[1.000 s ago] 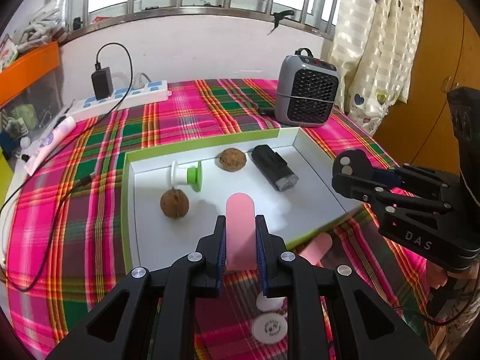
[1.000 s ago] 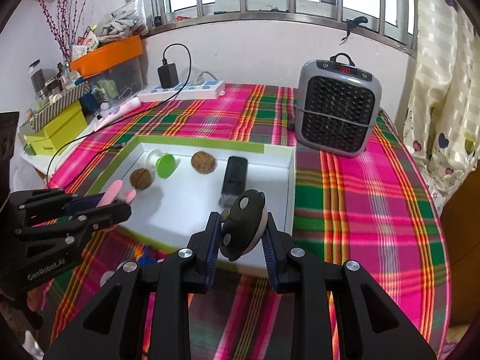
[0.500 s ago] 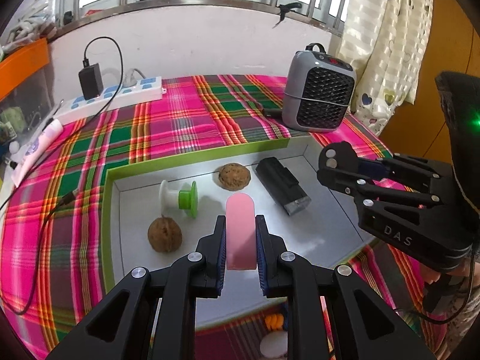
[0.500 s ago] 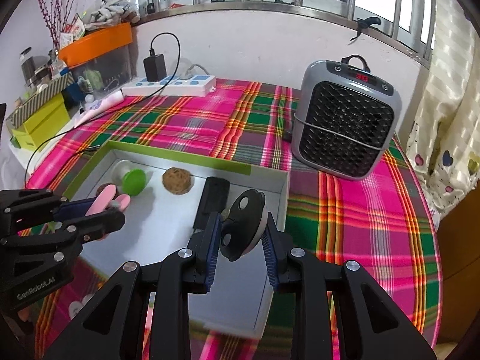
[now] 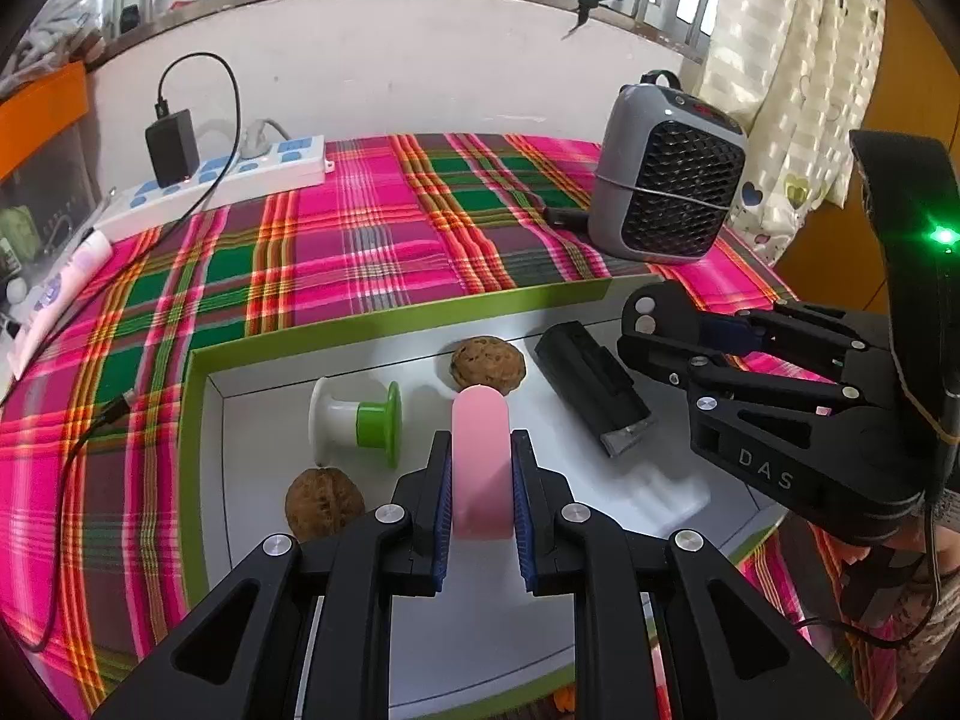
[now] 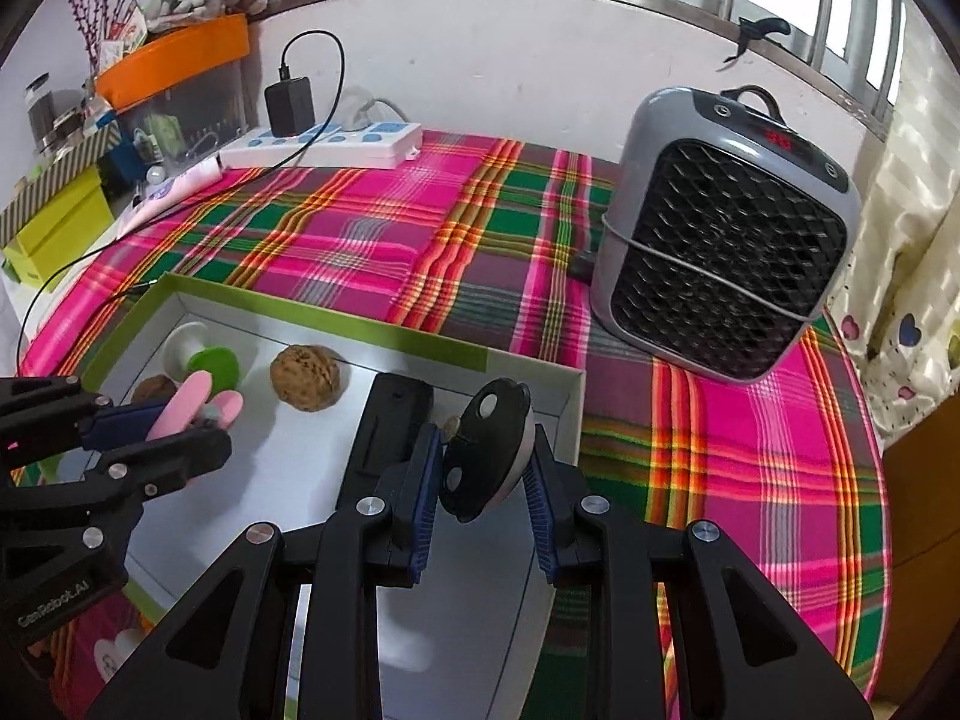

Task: Organize objects
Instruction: 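Carry the pink clip with the left tool while the right carries the black device into the lid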

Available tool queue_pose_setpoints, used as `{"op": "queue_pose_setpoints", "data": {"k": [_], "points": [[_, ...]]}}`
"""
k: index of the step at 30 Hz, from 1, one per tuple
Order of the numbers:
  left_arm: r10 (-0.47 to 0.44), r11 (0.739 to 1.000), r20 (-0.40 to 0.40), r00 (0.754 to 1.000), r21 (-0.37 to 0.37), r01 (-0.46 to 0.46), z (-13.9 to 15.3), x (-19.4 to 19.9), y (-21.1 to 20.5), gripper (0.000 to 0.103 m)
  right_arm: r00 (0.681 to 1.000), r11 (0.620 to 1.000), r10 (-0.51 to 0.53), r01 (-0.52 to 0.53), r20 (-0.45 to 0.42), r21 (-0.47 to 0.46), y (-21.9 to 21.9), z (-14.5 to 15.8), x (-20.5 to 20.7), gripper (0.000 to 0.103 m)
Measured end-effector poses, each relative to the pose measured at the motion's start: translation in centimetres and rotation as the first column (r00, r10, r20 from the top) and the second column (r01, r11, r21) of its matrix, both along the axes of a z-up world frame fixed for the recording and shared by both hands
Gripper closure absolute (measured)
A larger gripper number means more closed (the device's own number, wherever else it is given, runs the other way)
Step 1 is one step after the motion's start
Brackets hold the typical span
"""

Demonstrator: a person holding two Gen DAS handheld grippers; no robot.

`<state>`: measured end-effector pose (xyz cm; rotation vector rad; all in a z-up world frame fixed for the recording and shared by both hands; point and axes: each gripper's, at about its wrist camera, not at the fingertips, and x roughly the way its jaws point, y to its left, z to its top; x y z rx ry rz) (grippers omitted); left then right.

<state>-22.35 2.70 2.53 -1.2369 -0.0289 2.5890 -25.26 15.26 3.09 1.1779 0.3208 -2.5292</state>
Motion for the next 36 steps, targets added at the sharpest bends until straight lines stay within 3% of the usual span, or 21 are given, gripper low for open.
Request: {"op": "queue_pose_setpoints", "data": {"k": [36], "points": [[0.008, 1.000, 0.038, 0.999, -0.004, -0.008, -1.3, -1.2, -0.1, 0.086, 1.000, 0.999, 0.023, -0.022, 0.014, -0.024, -0.4, -0.7, -1.0, 0.075]]}}
